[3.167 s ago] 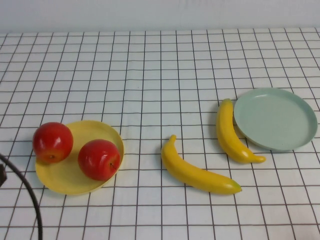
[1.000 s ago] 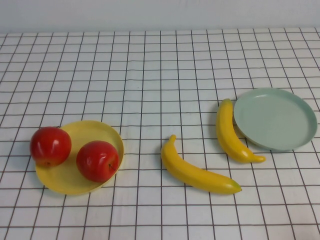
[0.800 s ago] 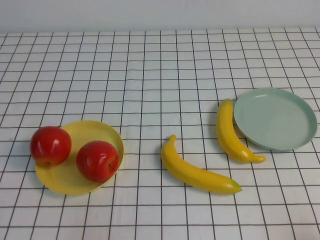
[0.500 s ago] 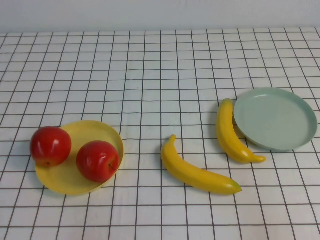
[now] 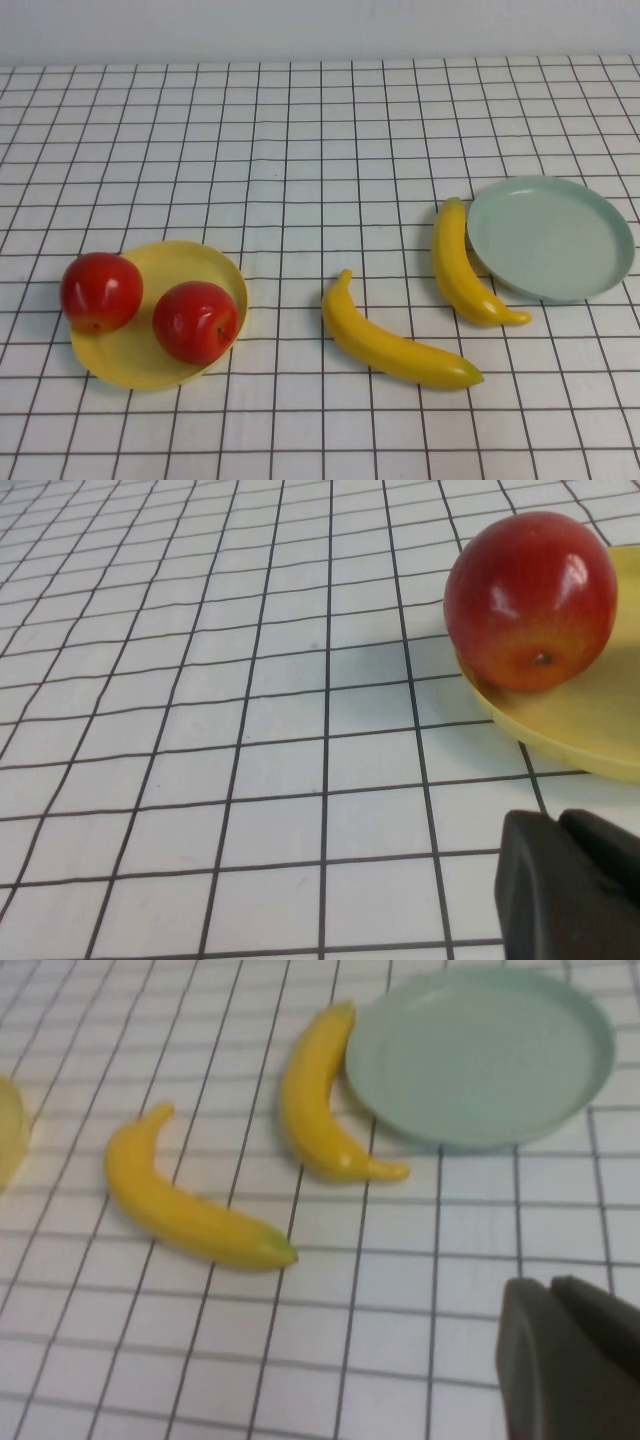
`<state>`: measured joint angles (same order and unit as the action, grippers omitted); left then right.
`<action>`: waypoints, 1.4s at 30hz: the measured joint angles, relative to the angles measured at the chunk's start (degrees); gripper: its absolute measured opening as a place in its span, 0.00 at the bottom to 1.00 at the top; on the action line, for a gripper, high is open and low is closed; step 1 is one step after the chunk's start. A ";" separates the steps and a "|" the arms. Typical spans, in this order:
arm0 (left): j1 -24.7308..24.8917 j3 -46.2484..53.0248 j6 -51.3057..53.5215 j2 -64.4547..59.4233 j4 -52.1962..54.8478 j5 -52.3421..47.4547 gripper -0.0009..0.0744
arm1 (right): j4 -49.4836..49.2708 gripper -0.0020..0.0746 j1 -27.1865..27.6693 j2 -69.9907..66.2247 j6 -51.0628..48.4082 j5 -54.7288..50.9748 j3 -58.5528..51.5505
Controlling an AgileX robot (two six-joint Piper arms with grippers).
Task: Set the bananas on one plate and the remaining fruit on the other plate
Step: Put another type of fruit in the right plate
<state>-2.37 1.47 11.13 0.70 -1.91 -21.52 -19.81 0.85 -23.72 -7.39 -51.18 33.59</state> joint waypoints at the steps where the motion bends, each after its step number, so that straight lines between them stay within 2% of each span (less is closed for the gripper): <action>1: 0.00 0.00 0.00 0.00 0.00 0.00 0.01 | -1.34 0.01 0.00 -2.94 -2.69 -0.64 0.10; 7: 0.00 0.00 0.00 0.00 0.00 0.00 0.01 | -6.35 0.01 -2.36 -21.03 -17.93 -2.81 3.49; 13: 0.00 0.00 0.13 0.00 0.00 0.00 0.01 | -1.23 0.05 -15.04 -34.52 -20.53 -4.17 13.26; 16: 0.00 0.00 0.13 0.00 0.00 0.00 0.01 | 3.03 0.17 -20.48 -40.60 -20.66 -3.94 17.85; 23: 0.00 0.00 0.13 0.00 0.00 0.00 0.01 | 7.94 0.67 -27.95 -57.46 -20.75 -5.47 28.71; 25: 0.00 0.00 0.13 0.00 0.00 0.00 0.01 | 10.82 0.73 -29.93 -62.04 -20.75 -7.38 32.65; 29: 0.00 0.00 0.13 0.00 0.00 0.00 0.01 | 15.45 0.76 -33.47 -71.89 -20.91 -10.96 42.24; 33: 0.00 0.00 0.13 0.00 0.00 0.00 0.01 | 16.10 0.76 -35.25 -80.47 -22.48 -13.41 51.45; 42: 0.00 0.00 0.13 0.00 0.00 0.00 0.01 | 16.11 0.77 -38.72 -93.16 -25.66 -16.48 60.60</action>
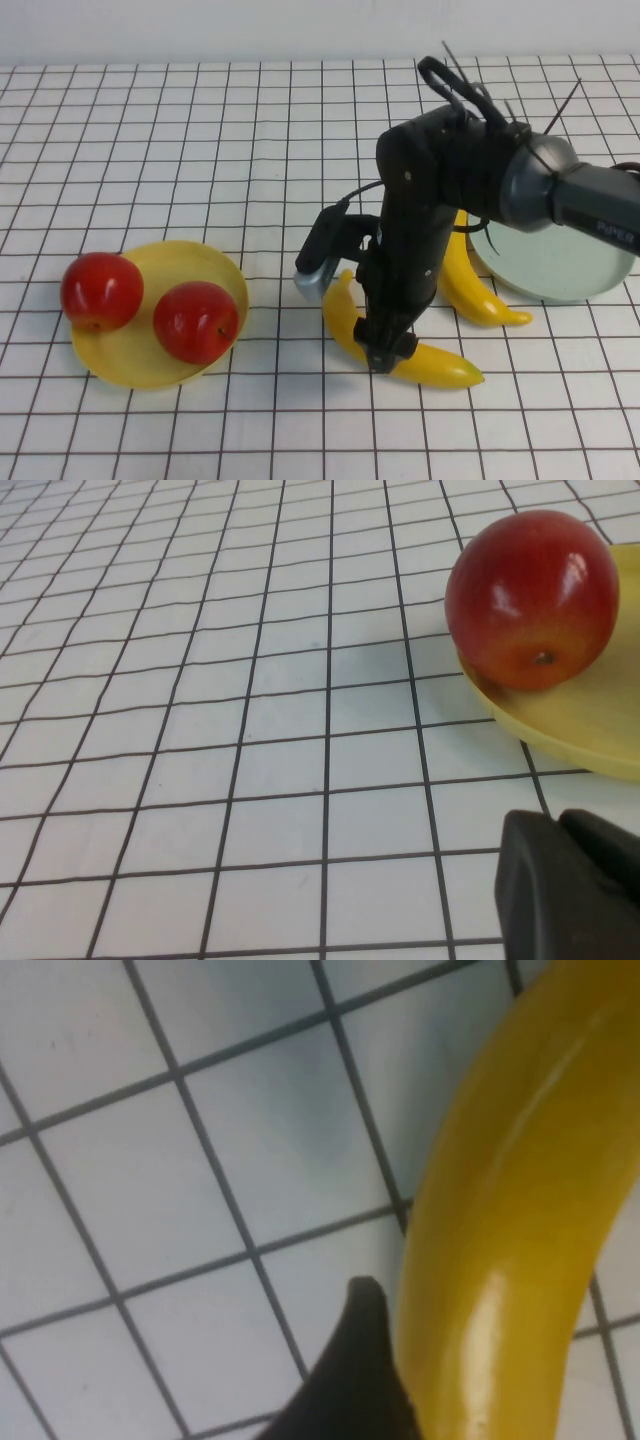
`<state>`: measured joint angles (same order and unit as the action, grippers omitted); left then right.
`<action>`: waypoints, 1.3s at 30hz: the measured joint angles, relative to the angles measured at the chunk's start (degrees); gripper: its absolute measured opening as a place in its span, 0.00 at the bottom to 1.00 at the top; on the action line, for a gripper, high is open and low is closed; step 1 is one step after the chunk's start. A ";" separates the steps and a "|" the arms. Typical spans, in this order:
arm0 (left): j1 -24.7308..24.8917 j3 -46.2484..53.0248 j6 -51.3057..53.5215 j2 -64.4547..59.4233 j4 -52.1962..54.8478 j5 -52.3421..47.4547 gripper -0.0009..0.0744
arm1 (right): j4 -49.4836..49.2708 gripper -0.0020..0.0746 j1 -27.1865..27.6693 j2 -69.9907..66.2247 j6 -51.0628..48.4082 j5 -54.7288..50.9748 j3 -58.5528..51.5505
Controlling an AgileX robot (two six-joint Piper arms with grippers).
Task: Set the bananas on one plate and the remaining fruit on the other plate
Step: Put another type of fruit in the right plate
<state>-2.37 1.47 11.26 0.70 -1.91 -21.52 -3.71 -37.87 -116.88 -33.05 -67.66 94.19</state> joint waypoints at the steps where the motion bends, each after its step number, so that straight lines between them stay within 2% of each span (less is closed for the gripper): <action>1: 0.00 0.00 0.00 0.00 0.00 0.00 0.01 | -0.30 0.77 -0.13 -0.51 0.00 0.22 0.12; 4: 0.00 0.00 0.00 0.00 0.00 0.00 0.01 | -0.77 0.77 -0.21 -1.86 0.00 0.67 0.35; 7: 0.00 0.00 0.00 0.00 0.00 0.00 0.01 | -0.82 0.72 -0.21 -2.72 0.00 1.70 0.35; 12: 0.00 0.00 0.00 0.00 0.00 0.00 0.01 | -0.82 0.44 -0.21 -2.82 0.00 2.77 1.07; 20: 0.00 0.00 0.00 0.00 0.00 0.00 0.01 | -0.91 0.44 1.37 1.03 3.37 0.56 1.10; 25: 0.00 0.00 0.00 0.00 0.00 0.00 0.01 | -0.88 0.44 7.81 9.79 10.66 -1.63 1.10; 29: 0.00 0.00 0.00 0.00 0.00 0.00 0.01 | 1.59 0.44 15.02 13.04 15.89 -2.42 1.19; 35: 0.00 0.00 0.00 0.00 0.00 0.00 0.01 | 4.93 0.44 25.93 9.48 17.49 0.48 1.19; 39: 0.00 0.00 0.00 0.00 0.00 0.00 0.01 | 5.15 0.44 29.92 4.36 17.63 4.01 1.19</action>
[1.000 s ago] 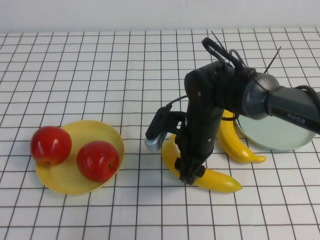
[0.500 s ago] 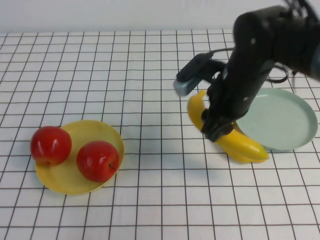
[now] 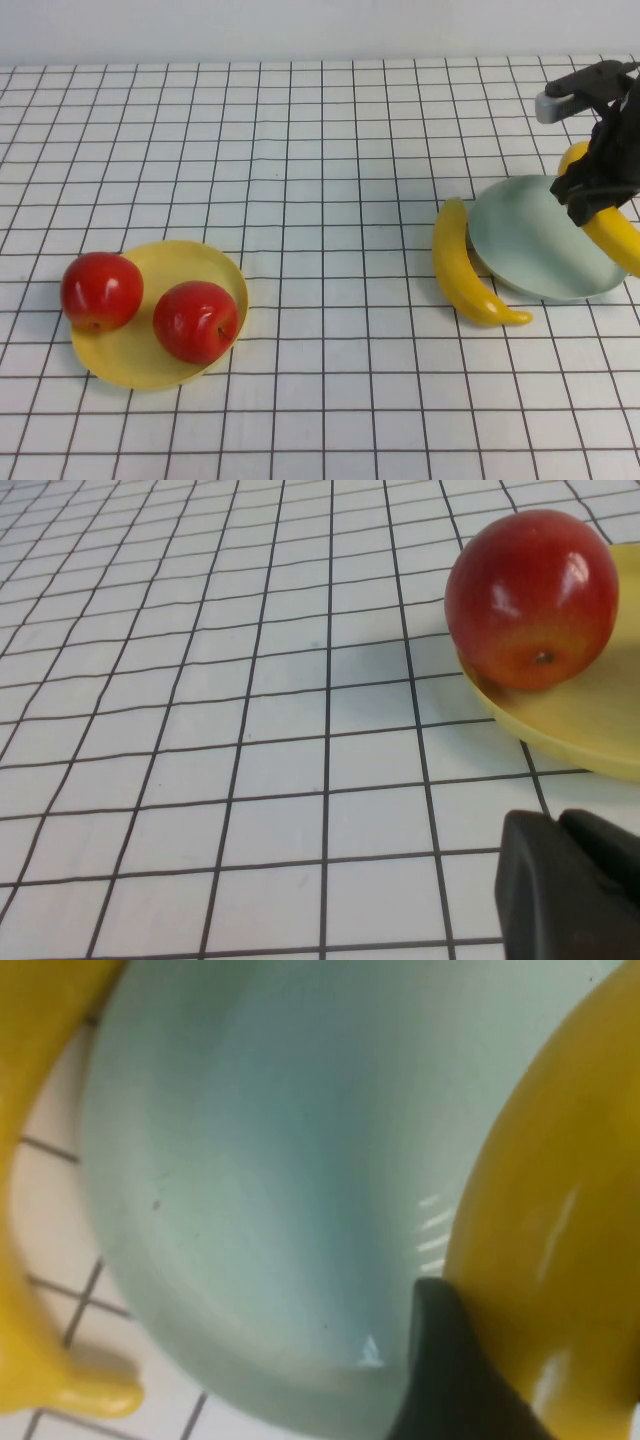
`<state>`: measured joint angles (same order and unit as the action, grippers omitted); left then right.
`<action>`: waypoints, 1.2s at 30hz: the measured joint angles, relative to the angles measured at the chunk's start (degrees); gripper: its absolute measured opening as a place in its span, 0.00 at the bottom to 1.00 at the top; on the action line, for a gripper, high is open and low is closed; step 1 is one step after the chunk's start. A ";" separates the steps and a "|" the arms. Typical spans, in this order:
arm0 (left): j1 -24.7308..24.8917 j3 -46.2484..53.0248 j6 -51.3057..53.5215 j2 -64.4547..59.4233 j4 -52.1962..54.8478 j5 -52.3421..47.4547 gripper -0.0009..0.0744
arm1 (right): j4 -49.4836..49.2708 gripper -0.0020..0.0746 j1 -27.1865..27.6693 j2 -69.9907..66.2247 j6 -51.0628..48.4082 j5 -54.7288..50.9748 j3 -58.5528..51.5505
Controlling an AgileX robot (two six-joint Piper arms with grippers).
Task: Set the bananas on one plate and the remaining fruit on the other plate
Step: Put another type of fruit in the right plate
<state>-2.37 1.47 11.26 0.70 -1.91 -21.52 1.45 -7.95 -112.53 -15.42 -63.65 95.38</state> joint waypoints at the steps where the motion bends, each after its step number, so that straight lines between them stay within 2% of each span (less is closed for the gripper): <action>1: 0.00 0.00 0.00 0.00 0.00 0.00 0.01 | 0.00 0.44 0.50 -1.11 0.00 1.11 0.00; 5: 0.00 0.00 0.00 0.00 0.00 0.00 0.01 | 0.00 0.46 0.92 -5.89 0.00 6.47 0.00; 11: 0.00 0.00 0.00 0.00 0.00 0.00 0.01 | -2.53 0.65 0.92 -8.50 0.00 11.54 0.17; 14: 0.00 0.00 0.00 0.00 0.00 0.00 0.01 | -2.65 0.69 0.92 -8.59 0.00 9.23 2.61; 19: 0.00 0.00 0.00 0.00 0.00 0.00 0.01 | -2.73 0.70 -1.70 -8.24 0.15 -0.48 10.54; 22: 0.00 0.00 0.00 0.00 0.00 0.00 0.01 | -3.19 0.70 -5.88 -6.65 0.71 -4.77 14.18; 30: 0.00 0.00 0.00 0.00 0.00 0.00 0.01 | -4.90 0.70 -16.32 -7.84 4.48 -6.60 14.77; 36: 0.00 0.00 0.00 0.00 0.00 0.00 0.01 | -5.80 0.70 -17.78 -10.02 6.68 -6.70 14.50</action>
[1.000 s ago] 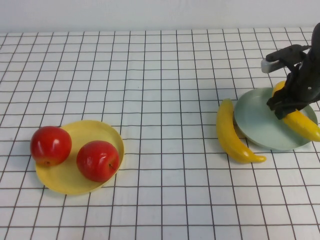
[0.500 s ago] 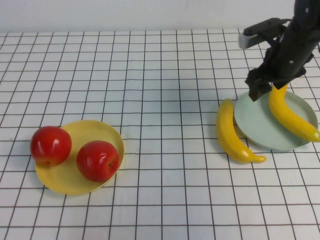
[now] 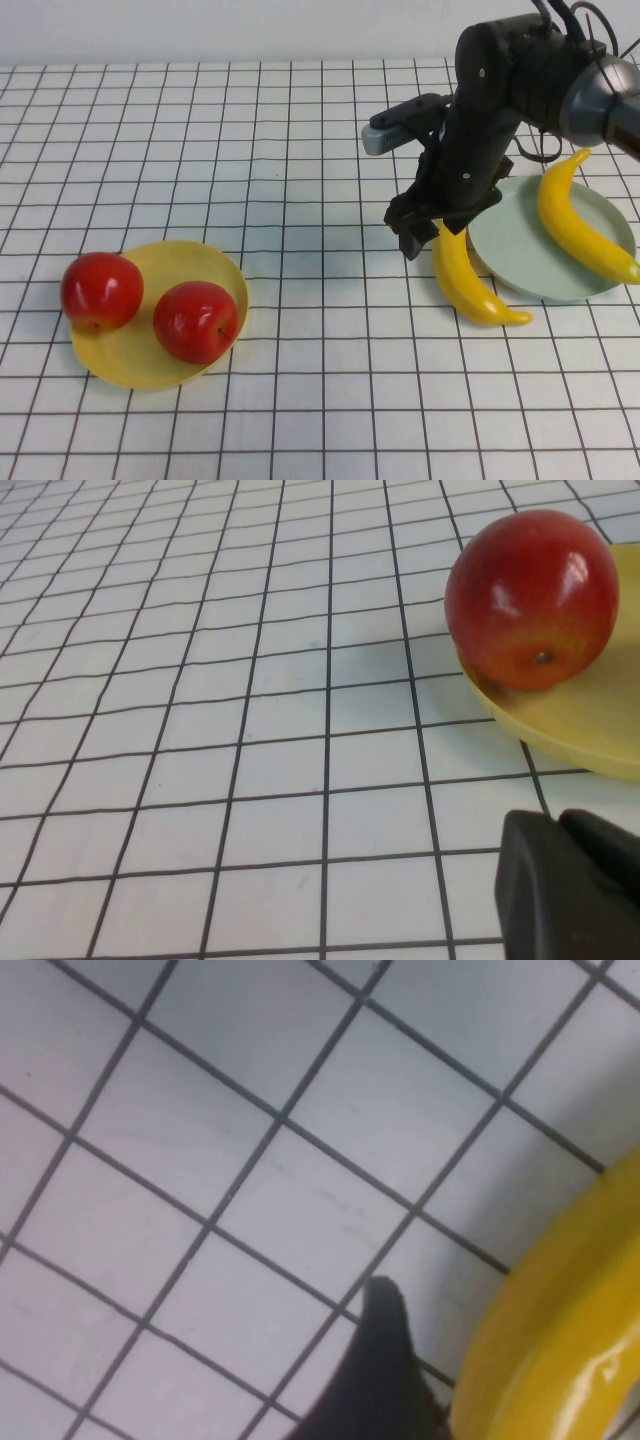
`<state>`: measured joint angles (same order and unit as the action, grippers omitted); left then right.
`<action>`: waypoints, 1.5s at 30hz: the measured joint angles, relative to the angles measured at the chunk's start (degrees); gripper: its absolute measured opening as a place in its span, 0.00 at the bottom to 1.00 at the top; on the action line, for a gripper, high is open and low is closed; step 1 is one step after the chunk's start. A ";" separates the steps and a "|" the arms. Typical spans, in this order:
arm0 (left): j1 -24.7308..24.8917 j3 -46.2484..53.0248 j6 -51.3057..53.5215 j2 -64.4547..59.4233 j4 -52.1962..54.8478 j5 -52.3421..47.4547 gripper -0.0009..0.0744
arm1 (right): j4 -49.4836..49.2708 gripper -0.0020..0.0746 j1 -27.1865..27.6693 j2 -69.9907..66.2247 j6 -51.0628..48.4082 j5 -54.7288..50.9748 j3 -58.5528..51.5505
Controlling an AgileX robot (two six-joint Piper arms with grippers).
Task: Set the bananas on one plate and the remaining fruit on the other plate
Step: Put another type of fruit in the right plate
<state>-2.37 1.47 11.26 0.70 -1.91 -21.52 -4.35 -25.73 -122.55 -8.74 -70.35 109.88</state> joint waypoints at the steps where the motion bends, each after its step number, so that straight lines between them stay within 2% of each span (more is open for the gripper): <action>1: 0.00 0.00 0.00 0.00 0.00 0.00 0.01 | 0.00 0.69 0.00 0.00 0.23 0.00 -0.35; 10: 0.00 0.00 0.00 0.00 0.00 -0.02 0.01 | 0.41 0.68 0.00 0.21 3.37 0.29 -5.60; 21: 0.00 0.00 0.00 0.00 0.00 -0.02 0.01 | 3.06 0.68 0.44 0.51 5.27 0.42 -6.66; 31: 0.00 0.00 0.00 0.00 0.00 -0.02 0.01 | 1.25 0.67 1.56 0.51 5.40 0.42 -10.15; 35: 0.00 0.00 0.00 0.00 0.00 -0.02 0.01 | 0.18 0.61 1.56 0.51 5.48 0.76 -10.15; 39: 0.00 0.00 0.00 0.00 0.00 -0.02 0.01 | -0.82 0.44 1.56 0.51 5.22 1.19 -10.48; 45: 0.00 0.00 0.00 0.00 0.00 -0.02 0.01 | -1.53 0.42 1.56 1.29 3.63 1.43 -10.63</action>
<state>-2.37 1.47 11.26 0.70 -1.91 -21.54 -5.88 -24.17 -121.26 -5.11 -68.92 99.25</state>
